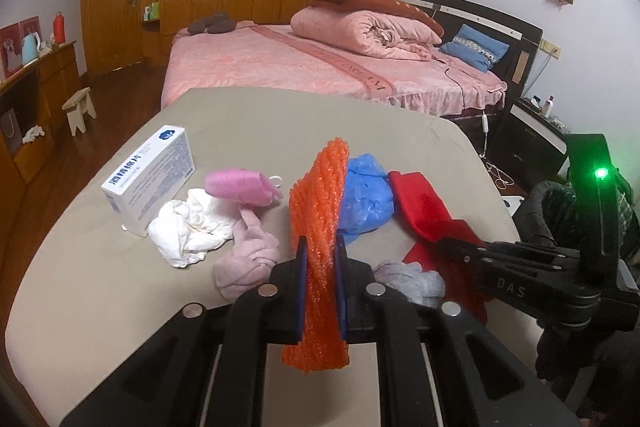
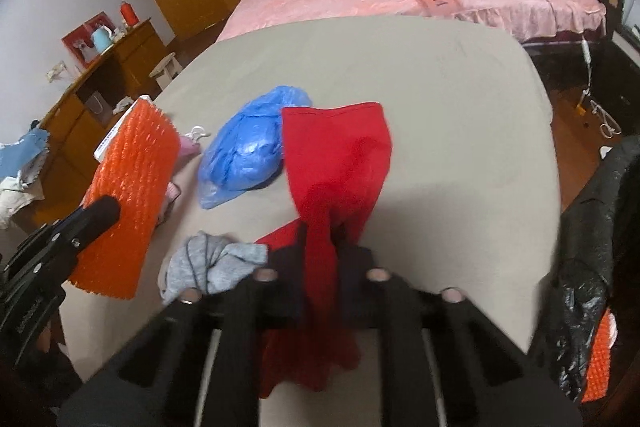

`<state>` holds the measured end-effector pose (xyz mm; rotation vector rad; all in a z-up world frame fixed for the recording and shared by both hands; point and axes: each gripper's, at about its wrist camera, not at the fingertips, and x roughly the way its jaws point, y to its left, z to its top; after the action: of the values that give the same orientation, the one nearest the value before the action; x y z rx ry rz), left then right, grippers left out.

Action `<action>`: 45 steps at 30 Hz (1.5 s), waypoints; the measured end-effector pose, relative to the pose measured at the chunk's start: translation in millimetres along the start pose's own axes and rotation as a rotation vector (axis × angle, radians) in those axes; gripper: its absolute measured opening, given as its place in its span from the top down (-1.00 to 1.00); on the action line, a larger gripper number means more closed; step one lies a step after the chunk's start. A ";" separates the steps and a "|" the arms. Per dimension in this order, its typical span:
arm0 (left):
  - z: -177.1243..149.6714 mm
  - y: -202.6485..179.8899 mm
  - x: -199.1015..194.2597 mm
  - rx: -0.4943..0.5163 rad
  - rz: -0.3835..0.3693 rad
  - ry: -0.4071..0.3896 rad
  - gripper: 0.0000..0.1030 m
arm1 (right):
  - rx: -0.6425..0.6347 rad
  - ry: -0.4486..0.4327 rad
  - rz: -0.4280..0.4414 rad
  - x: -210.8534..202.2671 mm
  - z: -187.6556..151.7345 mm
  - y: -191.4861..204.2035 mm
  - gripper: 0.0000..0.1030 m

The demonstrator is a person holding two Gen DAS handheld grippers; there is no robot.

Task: Collect trash
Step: 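Lift the orange strip with the left tool while the right tool lifts the red glove toward the bin, then open both tools over the black bin to drop the strip and glove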

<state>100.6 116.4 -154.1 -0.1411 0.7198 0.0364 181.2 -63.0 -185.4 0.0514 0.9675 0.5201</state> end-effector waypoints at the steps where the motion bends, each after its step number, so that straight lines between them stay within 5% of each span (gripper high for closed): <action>1: 0.1 0.4 -0.6 0.000 0.001 -0.001 0.77 | -0.002 -0.010 0.013 -4.0 -0.3 0.5 0.85; 23: 36.8 -46.3 -55.6 0.035 -0.092 -0.122 0.77 | 0.006 -0.287 0.065 -150.9 23.5 -10.2 0.86; 45: 48.7 -148.7 -75.4 0.156 -0.283 -0.159 0.77 | 0.070 -0.386 -0.146 -235.0 -11.8 -91.4 0.85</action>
<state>87.9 -22.8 -50.9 -0.0887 0.5367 -0.2751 101.3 -249.6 -35.4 0.1374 0.6054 0.3252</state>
